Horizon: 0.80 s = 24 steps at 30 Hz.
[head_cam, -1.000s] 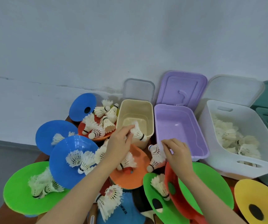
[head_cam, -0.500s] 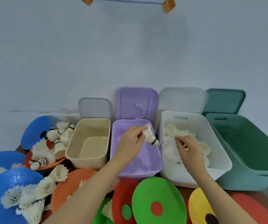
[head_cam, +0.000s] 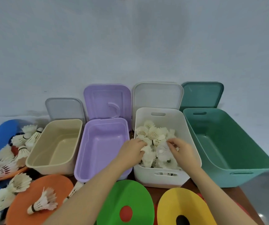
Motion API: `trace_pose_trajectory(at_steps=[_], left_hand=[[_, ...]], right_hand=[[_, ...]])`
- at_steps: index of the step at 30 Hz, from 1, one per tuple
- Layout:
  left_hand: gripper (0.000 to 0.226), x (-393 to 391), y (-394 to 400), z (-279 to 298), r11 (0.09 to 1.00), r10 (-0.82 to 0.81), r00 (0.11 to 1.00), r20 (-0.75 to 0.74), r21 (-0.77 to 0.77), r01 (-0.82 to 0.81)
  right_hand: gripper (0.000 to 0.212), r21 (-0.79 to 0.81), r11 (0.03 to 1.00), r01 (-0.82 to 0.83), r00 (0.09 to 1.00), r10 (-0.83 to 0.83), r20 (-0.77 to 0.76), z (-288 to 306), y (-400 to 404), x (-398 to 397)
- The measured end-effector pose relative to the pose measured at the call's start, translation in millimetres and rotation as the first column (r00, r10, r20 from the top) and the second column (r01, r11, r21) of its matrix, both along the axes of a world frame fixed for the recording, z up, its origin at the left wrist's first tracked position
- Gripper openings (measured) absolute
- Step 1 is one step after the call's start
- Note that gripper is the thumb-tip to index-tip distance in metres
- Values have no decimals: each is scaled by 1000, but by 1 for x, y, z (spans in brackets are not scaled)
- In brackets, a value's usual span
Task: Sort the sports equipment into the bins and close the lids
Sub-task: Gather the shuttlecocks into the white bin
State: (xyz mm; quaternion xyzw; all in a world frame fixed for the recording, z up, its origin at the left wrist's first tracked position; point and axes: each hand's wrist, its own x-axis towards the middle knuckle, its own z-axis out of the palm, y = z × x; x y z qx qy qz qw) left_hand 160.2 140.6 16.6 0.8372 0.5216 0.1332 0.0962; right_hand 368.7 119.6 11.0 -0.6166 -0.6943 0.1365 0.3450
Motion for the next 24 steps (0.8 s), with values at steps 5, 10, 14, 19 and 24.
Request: trace_pose_trajectory(at_steps=[5, 10, 14, 19, 24], left_hand=[[38, -2, -9, -19, 995, 30, 999, -26, 99, -28], [35, -10, -15, -24, 985, 73, 997, 23, 154, -76], [37, -23, -26, -17, 978, 77, 995, 65, 188, -88], [62, -56, -39, -6, 986, 118, 993, 29, 115, -120], [42, -120, -61, -9, 971, 191, 981, -18, 151, -186]], right_hand=[[36, -142, 976, -165, 956, 194, 220, -12, 1, 2], [43, -334, 934, -129, 896, 254, 364, -14, 4, -3], [40, -194, 970, -144, 894, 211, 394, -12, 2, -15], [40, 33, 982, -187, 932, 166, 323, -9, -9, -51], [37, 160, 950, -269, 959, 248, 138, -5, -25, -106]])
